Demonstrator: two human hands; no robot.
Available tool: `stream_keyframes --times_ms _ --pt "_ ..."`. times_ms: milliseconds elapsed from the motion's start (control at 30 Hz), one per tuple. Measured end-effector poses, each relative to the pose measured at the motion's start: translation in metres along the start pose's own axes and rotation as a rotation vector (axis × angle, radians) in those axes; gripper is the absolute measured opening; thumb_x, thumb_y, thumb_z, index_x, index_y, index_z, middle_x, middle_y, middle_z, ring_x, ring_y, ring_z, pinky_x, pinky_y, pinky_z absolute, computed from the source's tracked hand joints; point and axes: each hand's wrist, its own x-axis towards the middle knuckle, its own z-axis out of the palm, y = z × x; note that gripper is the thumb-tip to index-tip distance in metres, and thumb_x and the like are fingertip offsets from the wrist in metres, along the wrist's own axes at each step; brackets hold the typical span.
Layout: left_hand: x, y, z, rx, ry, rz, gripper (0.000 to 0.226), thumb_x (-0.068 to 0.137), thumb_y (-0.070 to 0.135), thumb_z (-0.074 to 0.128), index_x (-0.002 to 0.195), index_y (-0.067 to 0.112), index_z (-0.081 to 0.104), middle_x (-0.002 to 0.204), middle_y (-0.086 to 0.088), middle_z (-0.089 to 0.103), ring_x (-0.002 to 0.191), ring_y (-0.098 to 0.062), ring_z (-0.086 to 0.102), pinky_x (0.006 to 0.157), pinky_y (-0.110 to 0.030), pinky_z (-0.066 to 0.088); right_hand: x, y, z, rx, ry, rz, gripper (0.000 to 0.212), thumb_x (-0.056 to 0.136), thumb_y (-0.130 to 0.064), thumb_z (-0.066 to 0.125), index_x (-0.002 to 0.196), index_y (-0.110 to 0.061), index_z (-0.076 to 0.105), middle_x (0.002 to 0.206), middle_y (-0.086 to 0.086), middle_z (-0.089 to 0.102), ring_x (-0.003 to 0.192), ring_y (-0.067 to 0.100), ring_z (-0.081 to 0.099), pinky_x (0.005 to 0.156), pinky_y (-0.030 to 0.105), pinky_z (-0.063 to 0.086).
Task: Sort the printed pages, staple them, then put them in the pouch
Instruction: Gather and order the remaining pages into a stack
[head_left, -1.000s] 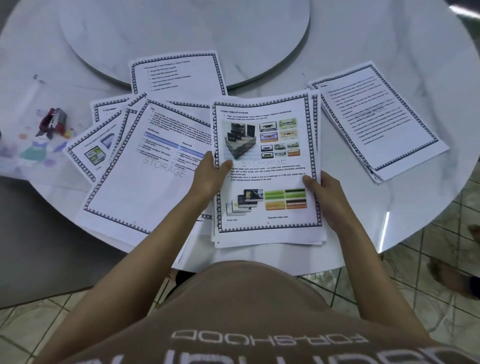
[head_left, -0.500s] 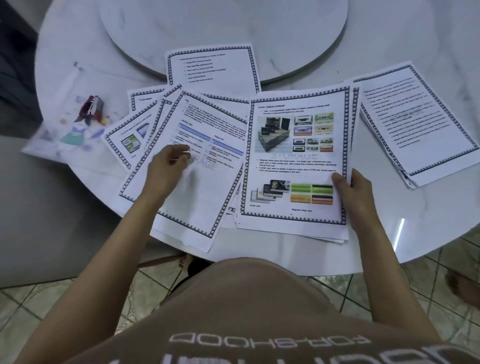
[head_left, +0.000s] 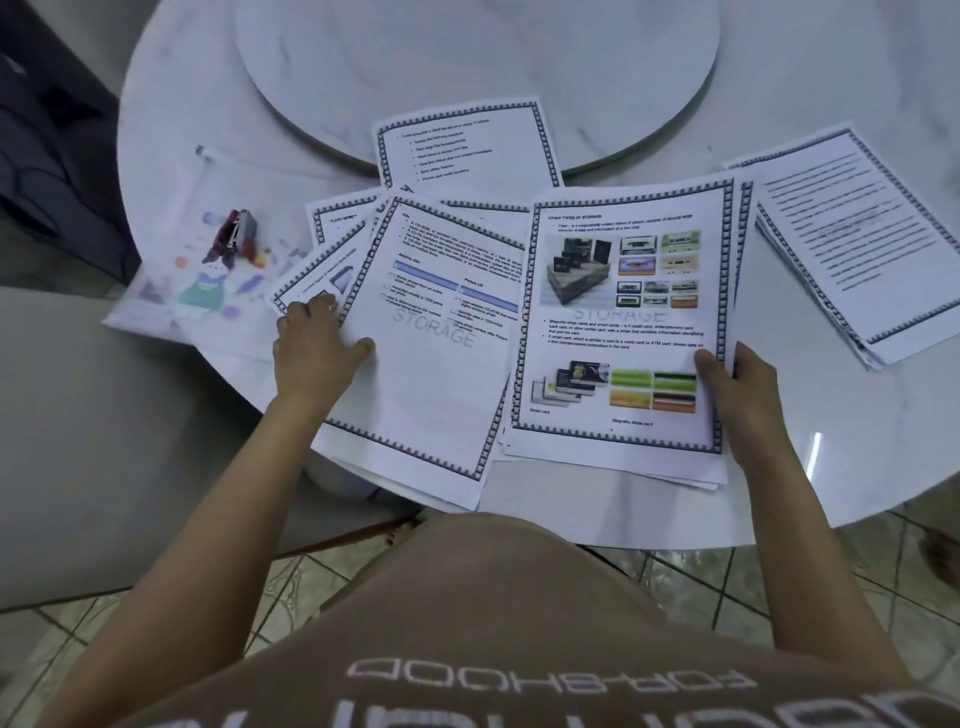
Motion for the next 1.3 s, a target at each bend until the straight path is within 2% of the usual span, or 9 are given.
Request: stream_keyframes --times_ms 133,300,467,633,800,900,1000,1067,1300 --pt "0.009 -0.005 -0.009 -0.121 0.017 0.036 0.036 0.084 0.02 0.063 0.118 0.009 0.054 0.111 -0.011 0.058 0.105 -0.029 0.053 0.086 -0.038 0.042 -0.008 0.001 0.006 0.021 0.024 0.004 0.024 0.094 -0.023 0.051 0.114 -0.012 0.059 0.109 0.009 0.064 0.104 0.03 0.061 0.095 0.051 0.048" --pt "0.009 -0.006 -0.013 -0.238 0.087 0.065 0.023 0.086 0.016 0.061 0.109 0.013 0.056 0.088 0.001 0.057 0.083 -0.018 0.053 0.073 -0.029 0.041 -0.014 0.005 0.01 0.031 0.043 0.014 0.022 0.094 -0.023 0.051 0.112 -0.013 0.059 0.107 0.009 0.064 0.103 0.031 0.061 0.094 0.053 0.048" --pt "0.011 -0.006 -0.016 -0.284 0.143 0.138 0.013 0.091 0.016 0.054 0.101 0.009 0.059 0.094 -0.005 0.061 0.082 -0.019 0.053 0.072 -0.027 0.037 -0.018 0.007 0.01 0.051 0.054 0.018 0.021 0.094 -0.021 0.051 0.112 -0.013 0.059 0.105 0.008 0.064 0.104 0.031 0.061 0.095 0.052 0.048" --pt "0.012 -0.002 -0.03 -0.309 0.267 0.21 0.019 0.096 0.016 0.045 0.11 0.005 0.052 0.108 -0.013 0.064 0.093 -0.029 0.057 0.071 -0.024 0.034 -0.02 0.008 0.009 0.052 0.049 0.007 0.022 0.094 -0.02 0.051 0.113 -0.012 0.059 0.104 0.008 0.063 0.103 0.03 0.061 0.095 0.052 0.048" --pt "0.026 0.011 -0.057 -0.283 0.262 0.261 0.025 0.095 0.016 0.048 0.114 0.002 0.059 0.109 -0.02 0.065 0.104 -0.03 0.058 0.07 -0.016 0.036 -0.016 0.001 0.01 0.023 0.012 -0.008 0.018 0.094 -0.021 0.05 0.109 -0.016 0.058 0.102 0.004 0.062 0.101 0.028 0.061 0.094 0.048 0.049" --pt "0.032 0.021 -0.071 -0.318 0.259 0.252 0.027 0.093 0.018 0.051 0.115 0.006 0.062 0.107 -0.017 0.066 0.084 -0.004 0.06 0.071 -0.013 0.035 -0.013 -0.001 0.009 0.019 0.007 -0.012 0.02 0.094 -0.019 0.05 0.11 -0.013 0.059 0.102 0.004 0.063 0.102 0.028 0.061 0.093 0.045 0.049" --pt "0.036 0.029 -0.074 -0.363 0.248 0.244 0.027 0.092 0.022 0.053 0.114 0.011 0.063 0.082 0.009 0.063 0.066 0.021 0.05 0.065 -0.005 0.036 -0.01 0.0 0.007 0.017 0.0 -0.009 0.019 0.094 -0.019 0.05 0.11 -0.013 0.06 0.103 0.005 0.064 0.102 0.028 0.062 0.092 0.045 0.05" --pt "0.035 0.037 -0.075 -0.387 0.246 0.236 0.026 0.091 0.024 0.053 0.113 0.014 0.064 0.074 0.02 0.053 0.065 0.02 0.05 0.063 0.001 0.032 -0.007 0.001 0.006 0.022 -0.004 -0.005 0.019 0.094 -0.02 0.05 0.109 -0.014 0.06 0.103 0.005 0.064 0.101 0.028 0.062 0.093 0.048 0.049" --pt "0.025 0.071 -0.082 -0.447 0.224 0.312 0.025 0.091 0.025 0.053 0.112 0.015 0.064 0.079 0.02 0.057 0.073 0.017 0.053 0.071 -0.002 0.037 -0.003 0.005 0.002 0.028 -0.02 0.005 0.019 0.094 -0.019 0.05 0.11 -0.014 0.06 0.104 0.006 0.064 0.103 0.029 0.061 0.094 0.048 0.049"
